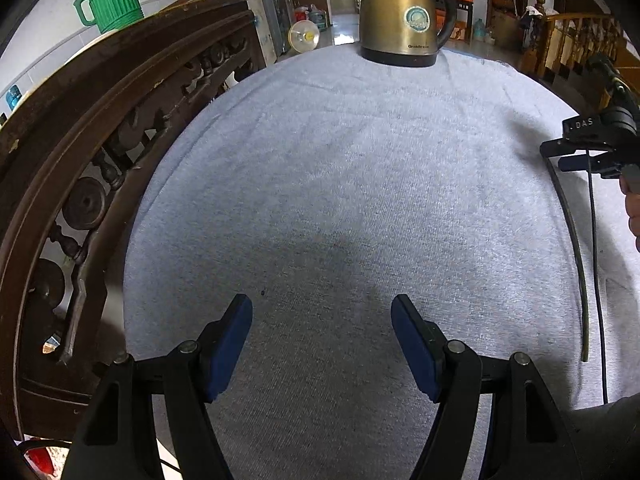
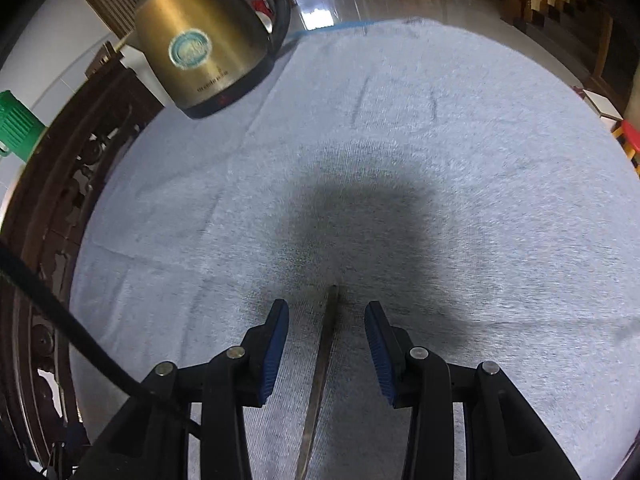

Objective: Organize utensils
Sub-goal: 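Close the right tool on the dark chopstick lying on the cloth, then lift the held chopstick with the right tool and carry it above the grey cup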

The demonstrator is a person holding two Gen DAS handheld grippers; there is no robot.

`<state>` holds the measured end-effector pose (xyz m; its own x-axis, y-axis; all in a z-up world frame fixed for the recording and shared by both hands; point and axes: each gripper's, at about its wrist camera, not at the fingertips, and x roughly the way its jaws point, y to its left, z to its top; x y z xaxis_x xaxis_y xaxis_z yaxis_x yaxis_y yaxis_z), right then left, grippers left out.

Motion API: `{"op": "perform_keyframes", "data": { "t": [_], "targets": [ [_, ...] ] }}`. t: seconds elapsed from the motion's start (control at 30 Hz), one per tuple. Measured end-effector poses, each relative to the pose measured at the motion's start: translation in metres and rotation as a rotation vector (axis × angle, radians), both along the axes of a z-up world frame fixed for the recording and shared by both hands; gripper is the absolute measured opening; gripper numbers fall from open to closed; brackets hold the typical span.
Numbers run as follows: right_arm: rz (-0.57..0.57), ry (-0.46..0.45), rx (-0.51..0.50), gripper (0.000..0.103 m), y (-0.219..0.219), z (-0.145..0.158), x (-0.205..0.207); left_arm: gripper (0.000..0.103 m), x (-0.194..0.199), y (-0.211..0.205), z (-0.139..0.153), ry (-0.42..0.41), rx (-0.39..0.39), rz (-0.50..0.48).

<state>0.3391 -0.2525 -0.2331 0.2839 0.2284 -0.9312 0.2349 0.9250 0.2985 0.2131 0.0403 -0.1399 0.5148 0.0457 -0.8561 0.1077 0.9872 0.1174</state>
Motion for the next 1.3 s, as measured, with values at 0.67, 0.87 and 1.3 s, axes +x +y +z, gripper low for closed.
{"op": "perform_keyframes", "data": {
  "t": [0.67, 0.87, 1.3],
  "targets": [
    [0.008, -0.118, -0.218, 0.006, 0.0, 0.027, -0.044, 0.073, -0.005, -0.007, 0.012, -0.021, 0.03, 0.009],
    [-0.071, -0.232, -0.176, 0.006, -0.021, 0.074, -0.095, 0.073, -0.024, -0.005, 0.032, -0.063, 0.035, 0.01],
    [-0.172, -0.479, -0.105, 0.006, -0.032, 0.169, -0.215, 0.073, -0.081, -0.007, 0.083, -0.179, 0.027, -0.02]
  ]
}}
